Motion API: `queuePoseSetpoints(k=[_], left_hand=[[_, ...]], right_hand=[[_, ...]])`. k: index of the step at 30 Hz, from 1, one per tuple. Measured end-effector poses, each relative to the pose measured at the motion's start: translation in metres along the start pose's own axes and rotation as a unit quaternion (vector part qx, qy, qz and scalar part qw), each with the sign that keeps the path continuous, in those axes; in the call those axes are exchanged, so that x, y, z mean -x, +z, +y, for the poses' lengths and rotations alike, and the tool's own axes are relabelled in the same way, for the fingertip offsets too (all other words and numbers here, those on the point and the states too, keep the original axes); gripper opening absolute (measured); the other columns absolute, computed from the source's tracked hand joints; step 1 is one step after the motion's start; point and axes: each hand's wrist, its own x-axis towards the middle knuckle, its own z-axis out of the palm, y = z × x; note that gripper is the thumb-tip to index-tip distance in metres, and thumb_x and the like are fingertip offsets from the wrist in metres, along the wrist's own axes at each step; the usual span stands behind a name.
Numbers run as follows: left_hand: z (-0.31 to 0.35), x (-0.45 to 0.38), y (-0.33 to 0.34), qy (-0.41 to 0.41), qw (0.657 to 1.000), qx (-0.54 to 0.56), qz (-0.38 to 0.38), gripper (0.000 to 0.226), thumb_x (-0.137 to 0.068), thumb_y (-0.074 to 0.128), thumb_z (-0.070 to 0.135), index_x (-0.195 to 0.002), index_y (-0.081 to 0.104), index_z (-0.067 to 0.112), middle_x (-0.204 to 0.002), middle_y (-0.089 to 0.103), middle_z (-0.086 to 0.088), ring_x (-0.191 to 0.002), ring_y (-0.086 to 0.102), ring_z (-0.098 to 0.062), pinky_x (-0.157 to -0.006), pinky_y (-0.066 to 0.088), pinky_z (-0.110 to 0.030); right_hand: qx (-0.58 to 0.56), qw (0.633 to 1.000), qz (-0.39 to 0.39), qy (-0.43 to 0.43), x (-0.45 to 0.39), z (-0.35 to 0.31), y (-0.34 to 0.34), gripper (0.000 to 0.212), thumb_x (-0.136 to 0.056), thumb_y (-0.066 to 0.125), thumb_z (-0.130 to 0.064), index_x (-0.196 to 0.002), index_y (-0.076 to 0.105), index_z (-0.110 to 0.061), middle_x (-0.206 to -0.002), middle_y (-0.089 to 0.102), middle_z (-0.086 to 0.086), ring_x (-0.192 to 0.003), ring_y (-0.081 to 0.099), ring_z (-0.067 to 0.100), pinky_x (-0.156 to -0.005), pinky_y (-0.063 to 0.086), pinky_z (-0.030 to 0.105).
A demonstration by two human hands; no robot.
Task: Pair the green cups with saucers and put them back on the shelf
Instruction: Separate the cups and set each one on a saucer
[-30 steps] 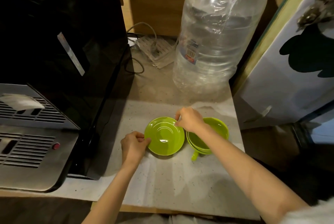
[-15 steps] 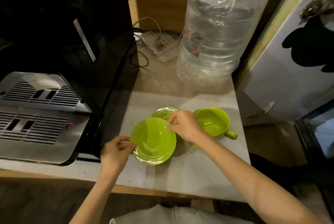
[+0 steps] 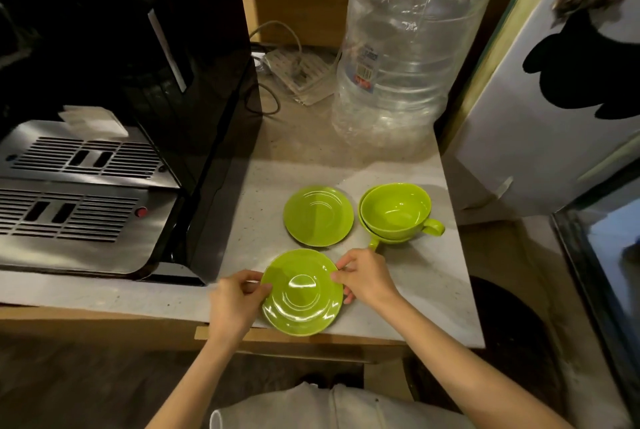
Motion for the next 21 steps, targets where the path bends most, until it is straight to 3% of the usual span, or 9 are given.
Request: queuePoseSetpoints(k=[5, 16, 21], left_hand=[[0.003, -0.002, 0.008, 0.016, 1.0, -0.022, 0.0, 0.017, -0.076, 0.07, 0.01, -0.091, 0.071, 0.003, -0.08, 0.073, -0.015, -0.068, 0.063, -0.019, -0.066, 0.048, -0.026], [0.007, -0.007, 0.013, 0.056, 0.997, -0.053, 0.009, 0.019, -0.077, 0.069, 0.011, -0.094, 0.072, 0.003, -0.086, 0.074, -0.013, -0.071, 0.063, -0.016, -0.067, 0.048, -0.022], [0.009, -0.01, 0.014, 0.073, 0.996, -0.059, 0.014, 0.021, -0.077, 0.068, 0.01, -0.097, 0.072, 0.003, -0.091, 0.074, -0.014, -0.074, 0.062, -0.016, -0.072, 0.048, -0.023]], right_hand=[[-0.008, 1.0, 0.021, 0.001, -0.001, 0.008, -0.001, 0.014, -0.077, 0.071, -0.006, -0.089, 0.064, -0.001, -0.055, 0.057, 0.002, -0.036, 0.054, 0.014, -0.038, 0.052, 0.026], [-0.022, 0.999, 0.041, -0.009, -0.003, 0.015, -0.001, 0.011, -0.078, 0.07, -0.007, -0.08, 0.06, -0.01, -0.055, 0.057, 0.0, -0.029, 0.051, 0.004, -0.036, 0.05, 0.022], [-0.027, 0.998, 0.057, -0.012, -0.003, 0.015, -0.001, 0.013, -0.078, 0.07, -0.007, -0.089, 0.065, -0.004, -0.064, 0.061, 0.006, -0.039, 0.055, 0.012, -0.038, 0.052, 0.025]])
